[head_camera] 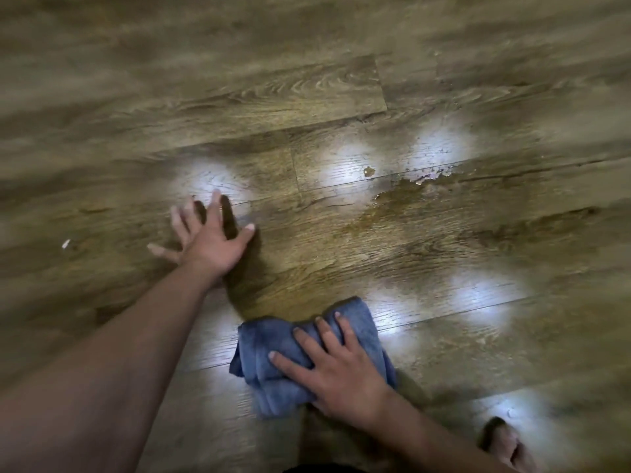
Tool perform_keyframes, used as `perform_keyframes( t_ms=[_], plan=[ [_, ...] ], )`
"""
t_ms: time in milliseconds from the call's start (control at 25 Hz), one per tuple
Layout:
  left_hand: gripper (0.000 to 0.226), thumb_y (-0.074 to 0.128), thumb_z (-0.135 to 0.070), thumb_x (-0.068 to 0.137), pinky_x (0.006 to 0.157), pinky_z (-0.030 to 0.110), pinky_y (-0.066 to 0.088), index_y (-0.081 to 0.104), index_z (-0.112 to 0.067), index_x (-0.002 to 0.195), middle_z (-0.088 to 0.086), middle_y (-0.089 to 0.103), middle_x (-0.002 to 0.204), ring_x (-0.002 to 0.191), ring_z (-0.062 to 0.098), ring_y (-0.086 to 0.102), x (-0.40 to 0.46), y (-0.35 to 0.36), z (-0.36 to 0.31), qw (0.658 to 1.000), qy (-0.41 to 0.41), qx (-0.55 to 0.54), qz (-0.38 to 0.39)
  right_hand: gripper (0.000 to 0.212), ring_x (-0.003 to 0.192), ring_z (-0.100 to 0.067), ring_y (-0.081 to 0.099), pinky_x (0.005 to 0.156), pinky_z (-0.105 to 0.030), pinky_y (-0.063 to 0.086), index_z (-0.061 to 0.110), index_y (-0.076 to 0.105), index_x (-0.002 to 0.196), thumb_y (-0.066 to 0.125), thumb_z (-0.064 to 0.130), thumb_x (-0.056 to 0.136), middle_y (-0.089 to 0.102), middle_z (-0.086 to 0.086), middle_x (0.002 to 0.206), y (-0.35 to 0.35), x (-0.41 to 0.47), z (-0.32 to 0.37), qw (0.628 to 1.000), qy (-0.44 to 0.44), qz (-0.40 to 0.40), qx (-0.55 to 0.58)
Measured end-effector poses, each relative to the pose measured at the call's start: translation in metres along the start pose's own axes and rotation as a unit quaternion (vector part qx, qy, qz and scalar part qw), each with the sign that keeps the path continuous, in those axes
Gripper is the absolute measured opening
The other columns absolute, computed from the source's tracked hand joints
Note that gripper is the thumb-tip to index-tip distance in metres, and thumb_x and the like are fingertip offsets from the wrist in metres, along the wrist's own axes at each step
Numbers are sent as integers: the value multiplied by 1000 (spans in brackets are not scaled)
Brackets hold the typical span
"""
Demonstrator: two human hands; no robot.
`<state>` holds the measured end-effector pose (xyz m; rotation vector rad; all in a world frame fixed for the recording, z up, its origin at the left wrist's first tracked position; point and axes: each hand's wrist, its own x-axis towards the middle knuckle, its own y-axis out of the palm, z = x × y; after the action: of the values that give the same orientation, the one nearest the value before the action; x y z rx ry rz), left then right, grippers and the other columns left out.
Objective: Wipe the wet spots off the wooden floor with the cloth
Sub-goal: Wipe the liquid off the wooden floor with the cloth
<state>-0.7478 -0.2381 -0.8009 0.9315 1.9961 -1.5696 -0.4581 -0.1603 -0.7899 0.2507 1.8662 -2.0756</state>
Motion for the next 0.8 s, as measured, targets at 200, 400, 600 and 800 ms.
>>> perform_keyframes(
  t_ms=[200,400,600,800],
  plan=[
    [125,37,-106,45,111,76,-9,-35,-61,136,-3,-51,152,142,32,-44,10,-10,63,998,-66,-11,22,75,116,-42,53,103,-62,39,39,45,147,60,50,75,54,-11,138,-14,63,-63,995,-13,-95,-16],
    [100,39,-96,63,109,77,-9,-40,-71,119,-5,-58,145,140,34,-46,20,-6,72,998,-54,6,20,75,117,-42,42,100,-58,31,39,29,152,59,55,86,41,-14,140,-64,154,-171,973,201,-109,7],
    [100,39,-95,69,98,85,-11,-49,-72,110,-21,-72,111,138,28,-49,14,-11,69,998,-62,3,24,71,123,-44,38,110,-62,22,39,25,151,54,55,88,38,-16,139,-80,178,-169,928,350,-114,60],
    [89,29,-93,78,94,88,-10,-44,-68,120,-21,-72,108,138,25,-50,10,-15,61,995,-84,-8,49,83,121,-44,46,111,-64,21,36,41,149,68,51,72,52,-15,137,-35,96,-43,988,118,-90,32]
  ],
)
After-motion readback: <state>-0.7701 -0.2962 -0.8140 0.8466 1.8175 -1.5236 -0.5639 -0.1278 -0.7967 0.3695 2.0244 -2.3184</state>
